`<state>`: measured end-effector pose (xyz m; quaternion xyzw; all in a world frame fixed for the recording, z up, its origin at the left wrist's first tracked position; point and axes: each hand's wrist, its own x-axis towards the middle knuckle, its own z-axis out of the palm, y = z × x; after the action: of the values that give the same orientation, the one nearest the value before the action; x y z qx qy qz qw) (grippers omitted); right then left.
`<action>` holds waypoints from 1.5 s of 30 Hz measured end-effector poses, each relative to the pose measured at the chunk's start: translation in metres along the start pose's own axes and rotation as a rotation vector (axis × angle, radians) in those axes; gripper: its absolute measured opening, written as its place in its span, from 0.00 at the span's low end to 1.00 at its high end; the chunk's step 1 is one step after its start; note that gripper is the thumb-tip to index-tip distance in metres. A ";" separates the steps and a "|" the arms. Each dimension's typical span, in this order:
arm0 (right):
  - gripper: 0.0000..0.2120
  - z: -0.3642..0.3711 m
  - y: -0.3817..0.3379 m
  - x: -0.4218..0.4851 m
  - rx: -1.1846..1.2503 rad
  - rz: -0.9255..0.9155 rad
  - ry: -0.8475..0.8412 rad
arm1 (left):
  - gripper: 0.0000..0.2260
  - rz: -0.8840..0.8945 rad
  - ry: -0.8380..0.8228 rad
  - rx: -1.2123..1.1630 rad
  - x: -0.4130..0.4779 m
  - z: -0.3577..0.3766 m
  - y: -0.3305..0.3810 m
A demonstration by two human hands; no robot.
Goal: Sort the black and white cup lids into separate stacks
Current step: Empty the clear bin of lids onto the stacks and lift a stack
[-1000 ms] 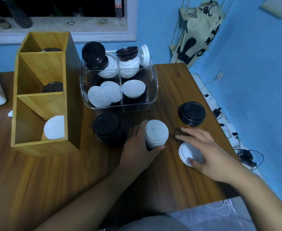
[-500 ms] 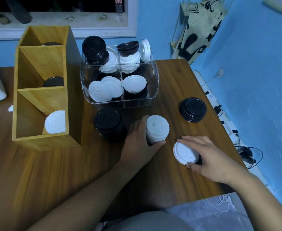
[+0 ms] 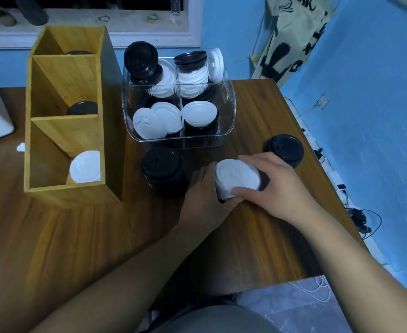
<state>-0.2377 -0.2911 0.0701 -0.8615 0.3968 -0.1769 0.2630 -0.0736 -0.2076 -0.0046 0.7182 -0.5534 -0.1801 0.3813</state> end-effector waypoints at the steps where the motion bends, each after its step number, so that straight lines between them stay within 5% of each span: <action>1: 0.38 0.003 -0.003 0.007 -0.028 0.001 -0.030 | 0.41 0.008 0.002 -0.001 0.000 0.001 -0.002; 12: 0.38 0.009 -0.014 0.024 -0.067 0.043 -0.154 | 0.48 -0.040 -0.004 -0.066 -0.001 0.000 0.000; 22: 0.40 -0.004 -0.016 0.035 -0.189 -0.028 -0.280 | 0.43 0.008 0.025 -0.023 -0.002 0.000 0.000; 28: 0.19 -0.010 -0.048 0.098 -0.263 -0.237 0.048 | 0.43 -0.059 0.033 -0.018 -0.002 -0.001 0.000; 36: 0.08 0.003 -0.069 0.159 -0.680 -0.337 -0.106 | 0.45 -0.100 -0.011 -0.006 -0.003 -0.002 0.001; 39: 0.05 -0.005 -0.065 0.150 -0.459 -0.253 -0.014 | 0.44 -0.109 0.000 -0.007 -0.002 -0.002 0.001; 45: 0.06 -0.025 -0.044 0.058 0.472 0.156 0.239 | 0.43 -0.076 0.032 -0.018 -0.002 -0.004 0.001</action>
<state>-0.1881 -0.3203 0.1215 -0.7161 0.4380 -0.3439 0.4208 -0.0725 -0.2046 -0.0015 0.7382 -0.5179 -0.1879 0.3893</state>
